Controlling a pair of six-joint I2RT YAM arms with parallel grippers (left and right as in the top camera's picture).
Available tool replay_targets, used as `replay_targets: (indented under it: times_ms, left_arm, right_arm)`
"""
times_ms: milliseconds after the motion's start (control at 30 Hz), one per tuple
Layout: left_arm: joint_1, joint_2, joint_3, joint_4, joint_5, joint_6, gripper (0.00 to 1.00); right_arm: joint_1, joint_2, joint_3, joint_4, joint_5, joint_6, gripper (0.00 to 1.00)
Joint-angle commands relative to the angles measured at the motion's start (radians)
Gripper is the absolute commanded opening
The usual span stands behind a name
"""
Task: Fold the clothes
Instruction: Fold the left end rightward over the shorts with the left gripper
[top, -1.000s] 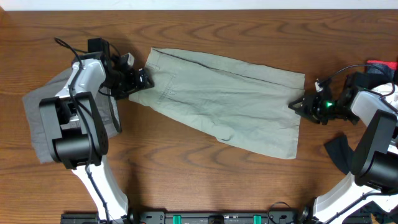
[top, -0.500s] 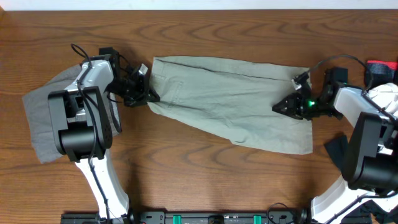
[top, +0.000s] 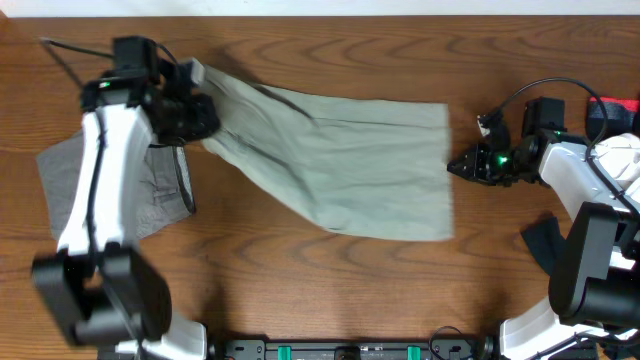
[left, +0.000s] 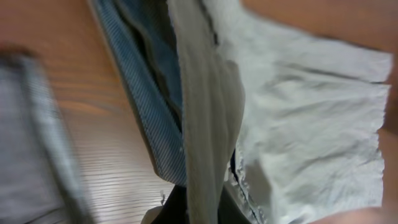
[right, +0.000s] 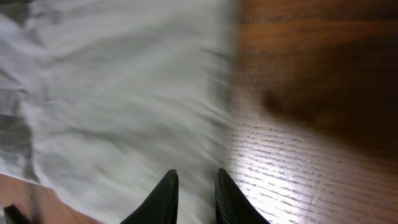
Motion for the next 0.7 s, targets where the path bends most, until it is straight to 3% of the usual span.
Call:
replay_targets:
  times_ms: [0, 133, 267, 433, 667]
  left_arm:
    - [-0.01, -0.048, 0.036, -0.011, -0.121, 0.003, 0.06]
    - [-0.084, -0.062, 0.042, -0.019, -0.125, 0.012, 0.06]
    - [-0.186, -0.062, 0.099, -0.02, -0.254, 0.014, 0.06]
    - [-0.312, -0.047, 0.167, -0.001, -0.3, 0.014, 0.06]
    - [-0.451, 0.078, 0.166, 0.003, -0.309, 0.006, 0.06]
  right_arm:
    - [0.009, -0.014, -0.004, 0.014, 0.013, 0.053, 0.19]
    - [0.009, -0.014, -0.004, 0.016, 0.013, 0.058, 0.19]
    - [0.009, -0.014, -0.004, 0.013, 0.013, 0.065, 0.19]
    - [0.01, -0.014, -0.005, 0.009, 0.013, 0.073, 0.19]
    - [0.01, -0.014, -0.005, 0.009, 0.019, 0.072, 0.2]
